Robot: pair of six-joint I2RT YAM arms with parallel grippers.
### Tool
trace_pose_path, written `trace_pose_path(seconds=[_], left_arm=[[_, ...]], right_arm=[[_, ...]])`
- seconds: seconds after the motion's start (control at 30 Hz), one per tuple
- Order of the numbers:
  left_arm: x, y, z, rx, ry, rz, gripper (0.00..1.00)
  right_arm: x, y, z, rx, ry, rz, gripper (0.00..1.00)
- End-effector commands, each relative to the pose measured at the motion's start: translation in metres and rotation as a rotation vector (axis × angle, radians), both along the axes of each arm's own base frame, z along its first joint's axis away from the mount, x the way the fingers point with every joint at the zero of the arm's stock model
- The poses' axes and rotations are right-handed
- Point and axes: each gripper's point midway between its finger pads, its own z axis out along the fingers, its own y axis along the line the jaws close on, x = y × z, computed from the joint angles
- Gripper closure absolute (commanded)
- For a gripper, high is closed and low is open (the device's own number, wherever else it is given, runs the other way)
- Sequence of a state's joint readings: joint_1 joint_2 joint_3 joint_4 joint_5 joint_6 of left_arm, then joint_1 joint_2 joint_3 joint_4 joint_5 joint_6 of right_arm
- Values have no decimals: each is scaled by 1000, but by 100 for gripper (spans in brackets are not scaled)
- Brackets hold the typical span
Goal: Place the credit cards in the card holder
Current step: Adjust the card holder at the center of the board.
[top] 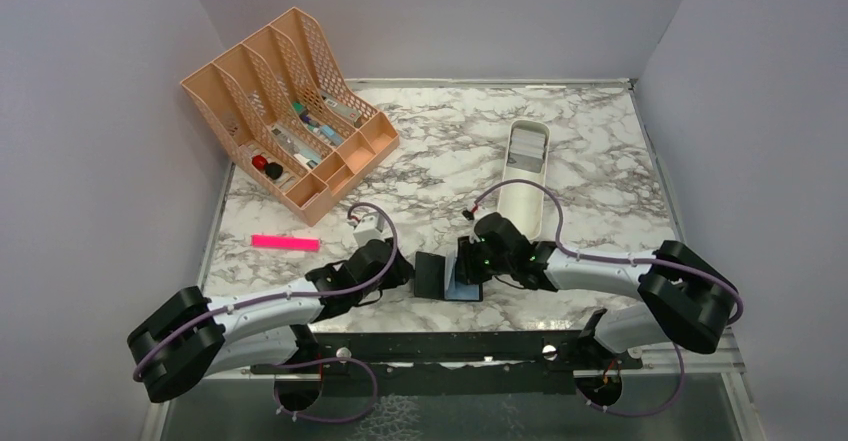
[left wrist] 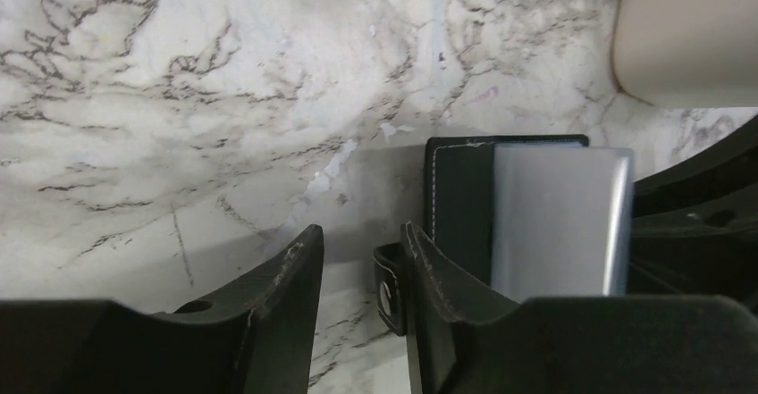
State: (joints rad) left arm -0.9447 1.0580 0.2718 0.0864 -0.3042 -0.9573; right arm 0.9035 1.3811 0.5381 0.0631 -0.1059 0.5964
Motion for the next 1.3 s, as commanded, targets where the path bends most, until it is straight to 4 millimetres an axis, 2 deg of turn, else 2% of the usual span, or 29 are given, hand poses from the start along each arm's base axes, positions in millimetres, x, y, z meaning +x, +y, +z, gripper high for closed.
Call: trace_pose_path(seconds=[0.0, 0.13, 0.3, 0.4, 0.57, 0.63, 0.93, 1.03, 1.27], left_arm=[[4, -12, 34, -25, -38, -44, 56], [0, -19, 54, -46, -43, -92, 51], [-7, -31, 72, -91, -44, -160, 50], [-11, -40, 80, -127, -47, -212, 55], [-20, -60, 88, -191, -51, -317, 74], [-22, -67, 92, -222, -58, -346, 78], [-30, -84, 111, -327, -107, -436, 78], [-28, -83, 107, -313, -111, -432, 77], [-20, -68, 62, -163, -69, -379, 83]], right_arm=[[0, 23, 18, 99, 2, 44, 76], [-5, 33, 21, 152, 29, 73, 76], [-8, 40, 17, 179, 69, 77, 76], [-6, 38, 8, 149, 83, 54, 76], [-3, 34, 0, 109, 93, 29, 76], [-2, 33, -1, 96, 93, 21, 76], [1, 31, -6, 57, 104, 4, 76], [1, 30, -8, 53, 109, -1, 76], [0, 30, -10, 53, 119, -6, 76]])
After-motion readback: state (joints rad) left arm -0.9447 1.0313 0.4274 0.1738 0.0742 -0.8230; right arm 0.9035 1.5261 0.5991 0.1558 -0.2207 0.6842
